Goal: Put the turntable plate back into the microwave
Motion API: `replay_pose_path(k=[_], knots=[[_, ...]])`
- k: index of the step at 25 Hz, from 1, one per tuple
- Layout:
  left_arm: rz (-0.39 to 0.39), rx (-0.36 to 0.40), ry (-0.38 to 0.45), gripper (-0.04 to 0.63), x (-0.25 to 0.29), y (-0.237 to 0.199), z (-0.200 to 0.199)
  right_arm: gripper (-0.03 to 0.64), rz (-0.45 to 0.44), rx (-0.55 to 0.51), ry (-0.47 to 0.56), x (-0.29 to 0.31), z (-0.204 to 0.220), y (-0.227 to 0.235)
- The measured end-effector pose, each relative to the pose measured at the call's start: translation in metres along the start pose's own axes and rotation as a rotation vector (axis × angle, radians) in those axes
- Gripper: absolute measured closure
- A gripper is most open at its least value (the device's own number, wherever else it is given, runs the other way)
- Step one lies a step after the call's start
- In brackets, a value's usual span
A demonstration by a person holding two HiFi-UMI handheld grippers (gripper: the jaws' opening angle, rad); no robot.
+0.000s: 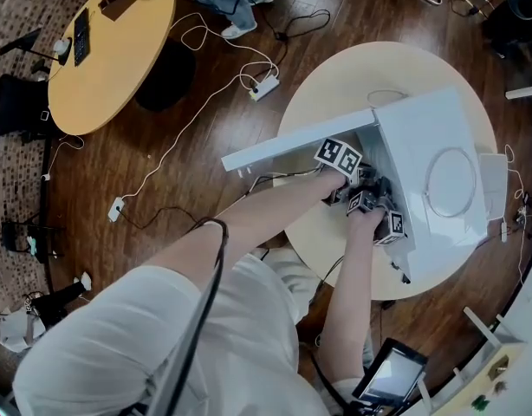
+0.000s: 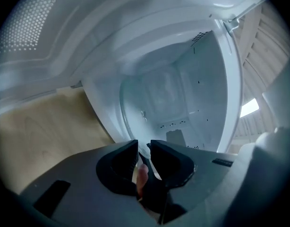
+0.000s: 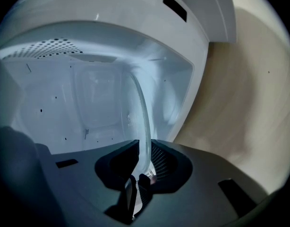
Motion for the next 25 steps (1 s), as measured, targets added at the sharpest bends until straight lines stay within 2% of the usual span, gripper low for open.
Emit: replay_pose_path(k=[5,8,15,18,22,25], knots=[[-0.043,-0.054,0.022,0.531,0.008,-0.005,0.001,0.565,-0.003,-0.004,-0.006,-0.001,-0.002,0.001],[-0.063,-0.073,0.054,0.588,0.008,-0.005,0.000,0.565,-0.014,0.002,-0.039,-0.002,0.001,-0.001],[-0.062,-0.092,0.065,0.587,0.010,-0.006,-0.002,0.565,-0.021,-0.017,-0.085,-0.003,0.002,0.001],[-0.039,-0.083,0.082,0.588,0.016,0.000,-0.009,0.565,-0.024,-0.019,-0.105,-0.004,0.002,0.001],[-0.043,-0.029,0.038,0.588,0.027,0.008,-0.017,0.565,-0.019,-0.014,-0.094,-0.005,0.001,0.002],[-0.047,-0.045,0.024,0.588,0.023,0.003,-0.015,0.565,-0.019,-0.012,-0.088,-0.005,0.001,0.002]])
Point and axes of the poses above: the fingertips, and each gripper's own axes: x forward along the fingers, y to its right, z out of its underside, the point moved 9 cm from there along -x, backward along the fingers, and after that the axes turned 4 degrees about y, right-handed, at the moved point
